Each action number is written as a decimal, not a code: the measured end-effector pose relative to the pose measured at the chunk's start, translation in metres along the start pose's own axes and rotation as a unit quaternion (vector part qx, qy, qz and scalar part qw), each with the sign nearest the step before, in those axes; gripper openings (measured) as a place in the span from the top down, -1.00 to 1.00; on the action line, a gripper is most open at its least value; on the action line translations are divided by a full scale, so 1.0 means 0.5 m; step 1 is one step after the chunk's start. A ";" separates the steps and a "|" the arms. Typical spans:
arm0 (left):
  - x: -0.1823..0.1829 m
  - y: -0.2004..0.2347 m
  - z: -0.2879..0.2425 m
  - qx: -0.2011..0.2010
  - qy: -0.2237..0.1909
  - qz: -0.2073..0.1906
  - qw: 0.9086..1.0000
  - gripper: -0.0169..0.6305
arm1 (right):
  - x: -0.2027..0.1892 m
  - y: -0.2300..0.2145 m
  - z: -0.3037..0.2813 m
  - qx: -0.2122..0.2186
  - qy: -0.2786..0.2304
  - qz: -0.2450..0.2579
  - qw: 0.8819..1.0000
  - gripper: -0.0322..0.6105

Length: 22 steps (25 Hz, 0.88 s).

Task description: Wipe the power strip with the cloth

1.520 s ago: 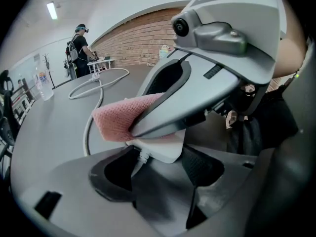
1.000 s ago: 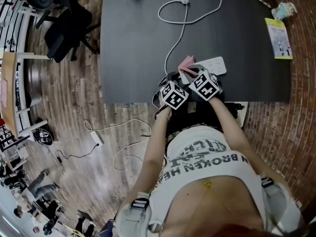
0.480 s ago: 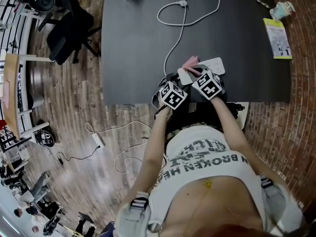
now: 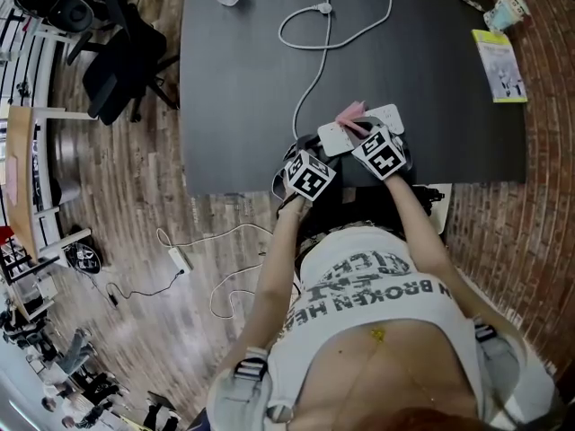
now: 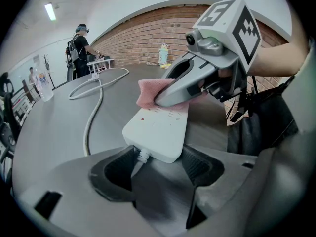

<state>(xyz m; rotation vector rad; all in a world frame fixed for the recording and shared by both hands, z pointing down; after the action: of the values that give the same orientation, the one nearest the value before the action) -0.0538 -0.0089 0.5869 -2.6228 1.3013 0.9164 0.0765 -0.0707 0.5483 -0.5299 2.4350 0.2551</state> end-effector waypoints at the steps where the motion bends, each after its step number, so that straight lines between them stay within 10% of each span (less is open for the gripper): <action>1: 0.000 0.000 0.000 0.000 0.000 0.000 1.000 0.07 | -0.004 -0.004 0.002 -0.003 0.001 -0.001 1.000 0.85; 22: -0.001 -0.003 0.000 0.000 0.001 0.000 1.000 0.07 | -0.040 -0.044 0.025 -0.027 0.004 -0.024 0.999 0.85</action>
<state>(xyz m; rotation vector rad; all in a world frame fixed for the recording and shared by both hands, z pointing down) -0.0530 -0.0077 0.5870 -2.6238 1.3025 0.9158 0.1072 -0.0806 0.5499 -0.6124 2.4262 0.2991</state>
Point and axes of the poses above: the fingertips, and each gripper's own axes: z backward along the fingers, y to its left, x out of its top, the point moved 10 cm from there along z, backward along the fingers, and after that the axes turned 8 degrees about z, right-handed, at the moved point
